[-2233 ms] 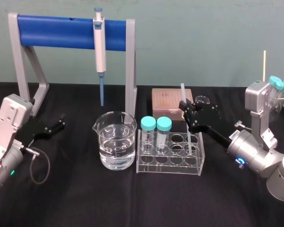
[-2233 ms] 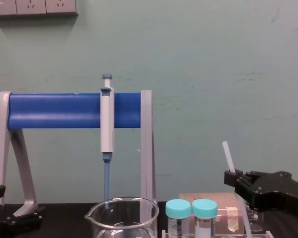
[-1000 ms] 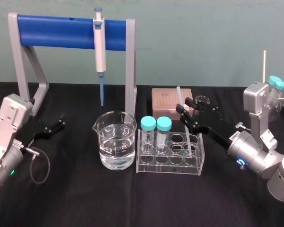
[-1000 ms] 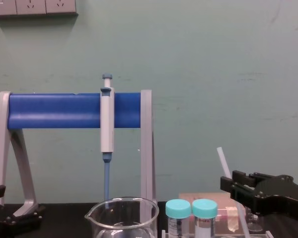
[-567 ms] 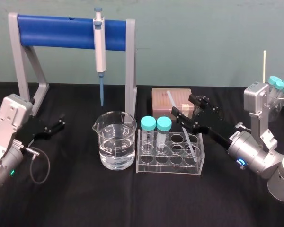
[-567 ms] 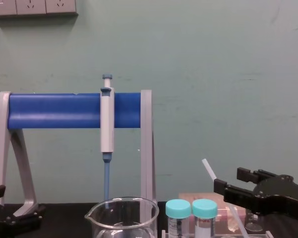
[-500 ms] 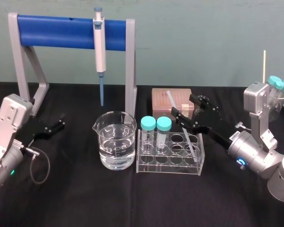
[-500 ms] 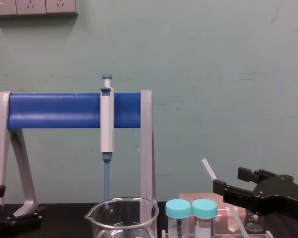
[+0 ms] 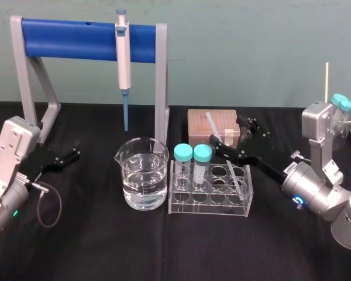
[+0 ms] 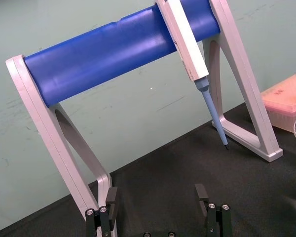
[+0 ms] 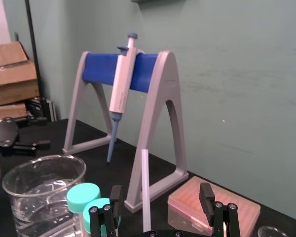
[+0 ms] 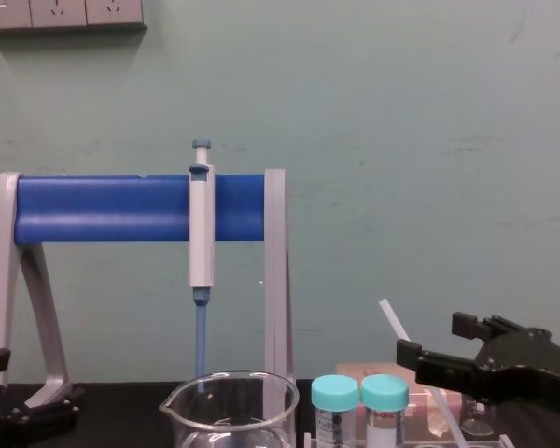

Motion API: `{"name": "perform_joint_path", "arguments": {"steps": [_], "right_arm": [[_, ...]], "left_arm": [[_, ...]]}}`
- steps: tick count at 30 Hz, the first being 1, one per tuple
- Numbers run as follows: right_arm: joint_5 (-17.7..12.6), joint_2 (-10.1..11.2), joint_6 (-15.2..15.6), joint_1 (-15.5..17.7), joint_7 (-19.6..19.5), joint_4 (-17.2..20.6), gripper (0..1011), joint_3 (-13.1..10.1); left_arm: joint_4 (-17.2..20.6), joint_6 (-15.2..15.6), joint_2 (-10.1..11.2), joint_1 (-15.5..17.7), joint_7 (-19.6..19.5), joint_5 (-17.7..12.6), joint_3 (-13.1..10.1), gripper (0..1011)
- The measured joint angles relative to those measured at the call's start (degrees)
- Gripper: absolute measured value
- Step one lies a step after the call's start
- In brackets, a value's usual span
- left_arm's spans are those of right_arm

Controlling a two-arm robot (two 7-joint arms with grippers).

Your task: Pick up the stirring rod with one hand, then place it down.

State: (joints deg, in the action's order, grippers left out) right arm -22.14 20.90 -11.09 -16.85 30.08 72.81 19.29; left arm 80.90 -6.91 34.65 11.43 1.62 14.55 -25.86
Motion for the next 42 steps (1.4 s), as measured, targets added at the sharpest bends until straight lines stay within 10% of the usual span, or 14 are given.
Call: {"name": "perform_joint_path", "arguments": {"steps": [9,19,42], "right_arm": [[-1.60,0.74,-1.64,1.94,-1.92,4.40,1003,-3.29],[1.42,-1.62,0.71,5.65,-15.60,6.65,1003,-10.01],[3.86,-3.55,6.29,5.77,-18.71,2.94,1002,-11.22]], "left_arm": [[0.00,0.00,0.00,0.00,0.00,0.00,0.00,1000],[0.00,0.00,0.00,0.00,0.00,0.00,0.00,1000],[0.00,0.00,0.00,0.00,0.00,0.00,0.00,1000]]}}
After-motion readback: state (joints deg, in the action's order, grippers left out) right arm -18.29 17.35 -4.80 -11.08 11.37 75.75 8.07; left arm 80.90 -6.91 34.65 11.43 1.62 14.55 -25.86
